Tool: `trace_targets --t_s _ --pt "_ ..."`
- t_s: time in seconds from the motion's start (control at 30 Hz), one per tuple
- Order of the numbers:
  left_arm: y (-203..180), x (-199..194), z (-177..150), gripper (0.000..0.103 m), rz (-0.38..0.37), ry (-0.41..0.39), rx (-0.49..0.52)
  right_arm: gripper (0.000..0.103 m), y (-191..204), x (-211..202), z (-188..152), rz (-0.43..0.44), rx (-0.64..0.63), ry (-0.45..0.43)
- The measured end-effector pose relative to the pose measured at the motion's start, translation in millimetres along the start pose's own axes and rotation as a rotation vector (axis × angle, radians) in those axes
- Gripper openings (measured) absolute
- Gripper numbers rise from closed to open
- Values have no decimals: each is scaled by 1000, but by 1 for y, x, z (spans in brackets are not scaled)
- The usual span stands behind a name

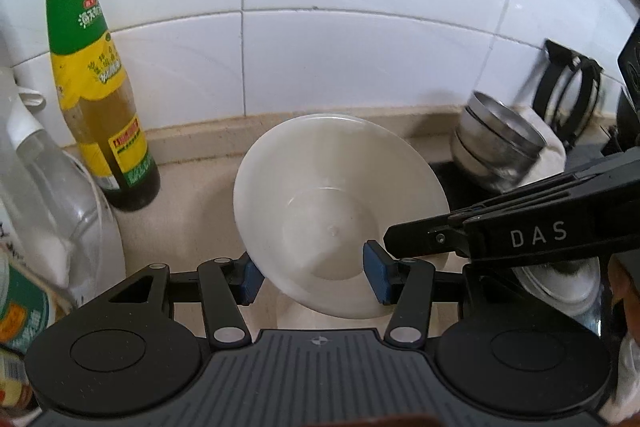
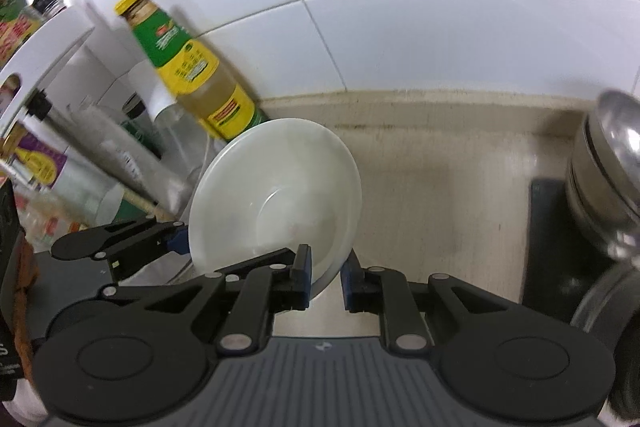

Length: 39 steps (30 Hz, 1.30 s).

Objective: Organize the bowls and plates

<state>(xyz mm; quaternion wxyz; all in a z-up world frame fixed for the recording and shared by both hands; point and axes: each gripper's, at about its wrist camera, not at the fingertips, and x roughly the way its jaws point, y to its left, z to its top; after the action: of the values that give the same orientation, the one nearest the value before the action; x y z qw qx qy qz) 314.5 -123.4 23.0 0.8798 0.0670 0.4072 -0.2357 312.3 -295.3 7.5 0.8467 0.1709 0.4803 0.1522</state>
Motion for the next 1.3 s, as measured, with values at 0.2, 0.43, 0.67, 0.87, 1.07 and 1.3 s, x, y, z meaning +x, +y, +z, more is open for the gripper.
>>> trace_targets --t_s 0.2,0.43,0.67,0.87,1.07,1.3 --pt "-5 4 -20 59 -10 50 5 17 0 2 -23 -6 24 42" --pt "-7 7 -34 59 -20 84 18 17 -1 7 -37 -28 33 77" --pt "-10 10 -38 60 -31 94 32 17 -4 8 -42 -34 47 87" --pt "-11 13 -39 60 -41 99 39 17 -6 10 -43 -44 53 97" --pt "-11 15 -40 60 -45 102 44 17 -7 13 -42 -46 61 103" --pt "-10 16 -40 65 -46 99 50 17 -8 15 -42 -49 67 109"
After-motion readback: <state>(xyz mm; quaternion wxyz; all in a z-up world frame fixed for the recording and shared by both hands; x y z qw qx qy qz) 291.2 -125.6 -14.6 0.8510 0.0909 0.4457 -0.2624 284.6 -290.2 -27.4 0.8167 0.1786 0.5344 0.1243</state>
